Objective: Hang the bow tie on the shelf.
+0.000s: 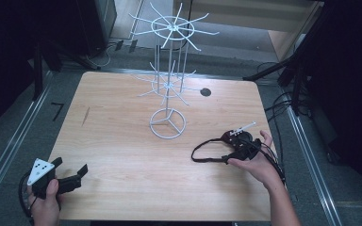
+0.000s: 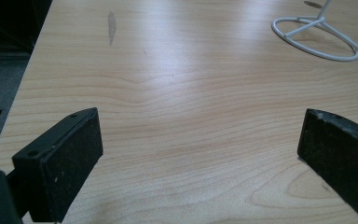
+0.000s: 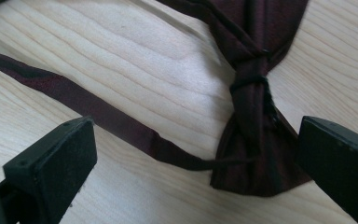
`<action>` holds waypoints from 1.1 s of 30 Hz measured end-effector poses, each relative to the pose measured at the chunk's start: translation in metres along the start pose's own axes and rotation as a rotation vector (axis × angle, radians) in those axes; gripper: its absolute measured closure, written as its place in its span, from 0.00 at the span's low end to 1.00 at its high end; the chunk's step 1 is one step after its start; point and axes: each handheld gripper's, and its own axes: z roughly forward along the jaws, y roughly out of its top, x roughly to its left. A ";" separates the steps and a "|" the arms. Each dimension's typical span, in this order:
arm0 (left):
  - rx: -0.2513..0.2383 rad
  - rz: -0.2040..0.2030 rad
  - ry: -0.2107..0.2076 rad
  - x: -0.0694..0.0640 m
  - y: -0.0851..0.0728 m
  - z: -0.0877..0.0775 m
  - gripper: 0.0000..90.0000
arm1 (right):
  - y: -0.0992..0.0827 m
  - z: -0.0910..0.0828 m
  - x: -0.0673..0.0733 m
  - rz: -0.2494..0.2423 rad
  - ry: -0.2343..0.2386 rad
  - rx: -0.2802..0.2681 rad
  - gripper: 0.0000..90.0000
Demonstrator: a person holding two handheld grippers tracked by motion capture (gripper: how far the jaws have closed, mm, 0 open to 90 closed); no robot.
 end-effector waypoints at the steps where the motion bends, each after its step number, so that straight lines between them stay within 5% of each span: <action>1: 0.000 -0.001 0.000 0.000 0.000 0.000 0.00 | 0.001 0.001 0.001 -0.007 0.002 0.005 0.00; 5: 0.004 0.001 -0.002 0.000 0.000 0.000 0.00 | 0.005 0.010 0.003 -0.037 0.009 0.031 0.00; 7: 0.004 0.002 -0.002 0.000 0.000 0.000 0.00 | 0.006 0.017 0.002 -0.026 -0.045 0.059 0.00; 14: 0.002 0.001 -0.002 0.001 0.000 0.000 0.00 | 0.006 0.018 0.001 -0.035 0.023 0.062 0.00; 19: 0.005 0.001 -0.001 0.000 0.000 0.000 0.00 | 0.006 0.022 0.003 -0.054 -0.012 0.083 0.00; 22: 0.007 -0.001 0.000 0.000 0.000 0.000 0.00 | 0.006 0.025 0.000 -0.030 -0.045 0.104 0.00; 27: 0.008 -0.002 -0.004 0.000 0.000 0.000 0.00 | 0.006 0.027 -0.005 0.016 -0.031 0.102 0.00; 31: 0.014 0.001 -0.001 0.000 0.000 0.001 0.00 | 0.007 0.023 -0.008 0.045 -0.018 0.066 0.20; 33: 0.017 0.001 0.003 0.000 0.001 0.001 0.00 | 0.007 0.018 -0.008 0.039 -0.022 0.030 0.43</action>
